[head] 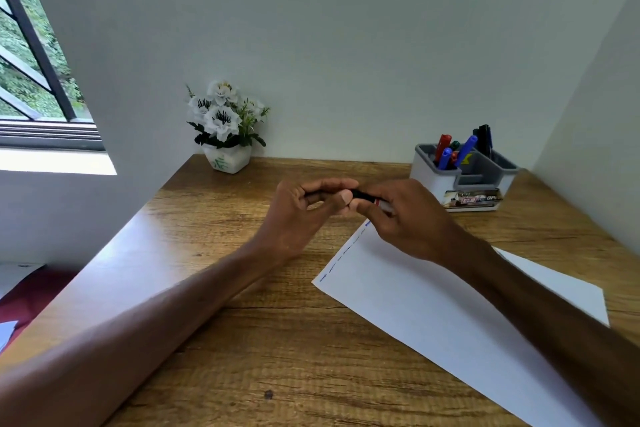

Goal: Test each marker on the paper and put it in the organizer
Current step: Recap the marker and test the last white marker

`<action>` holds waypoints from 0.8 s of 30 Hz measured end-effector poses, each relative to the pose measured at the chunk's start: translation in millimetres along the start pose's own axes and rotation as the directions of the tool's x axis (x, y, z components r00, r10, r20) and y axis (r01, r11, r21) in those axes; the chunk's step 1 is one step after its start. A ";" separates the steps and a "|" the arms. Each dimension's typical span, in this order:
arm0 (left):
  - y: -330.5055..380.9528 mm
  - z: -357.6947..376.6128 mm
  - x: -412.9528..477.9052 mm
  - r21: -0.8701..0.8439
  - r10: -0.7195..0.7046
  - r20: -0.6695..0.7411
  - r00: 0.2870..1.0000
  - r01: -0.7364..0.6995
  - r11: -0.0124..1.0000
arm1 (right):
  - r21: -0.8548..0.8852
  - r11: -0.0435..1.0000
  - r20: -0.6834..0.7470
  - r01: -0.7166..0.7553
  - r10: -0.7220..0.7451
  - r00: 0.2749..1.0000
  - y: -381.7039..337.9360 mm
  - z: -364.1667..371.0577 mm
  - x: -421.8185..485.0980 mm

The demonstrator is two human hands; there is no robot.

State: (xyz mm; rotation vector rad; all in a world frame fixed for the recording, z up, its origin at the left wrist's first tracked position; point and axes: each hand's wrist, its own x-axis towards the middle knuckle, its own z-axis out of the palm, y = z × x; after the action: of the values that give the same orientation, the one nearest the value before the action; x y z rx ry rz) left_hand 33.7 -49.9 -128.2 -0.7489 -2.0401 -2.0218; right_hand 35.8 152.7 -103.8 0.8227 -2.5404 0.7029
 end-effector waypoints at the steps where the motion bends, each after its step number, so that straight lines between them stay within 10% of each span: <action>1: 0.5 0.2 -0.4 -0.020 -0.012 0.015 1.000 0.013 1.000 | -0.040 0.999 -0.006 0.010 -0.010 1.000 -0.2 0.6 -0.8; 18: 1.0 1.0 -6.5 -0.007 -0.122 0.023 0.992 0.122 0.992 | -0.246 0.968 0.089 -0.037 0.061 0.994 -5.0 -3.8 -2.0; 24: 0.9 -4.7 -6.5 -0.066 -0.203 -0.062 0.977 0.199 0.978 | 0.147 0.963 0.110 -0.227 0.212 0.971 9.5 -26.6 -2.9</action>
State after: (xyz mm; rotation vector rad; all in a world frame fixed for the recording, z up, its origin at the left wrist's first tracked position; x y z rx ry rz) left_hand 38.6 -56.0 -130.1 -0.4919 -2.1011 -2.1912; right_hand 37.3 175.6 -87.0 0.6408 -2.7158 0.9687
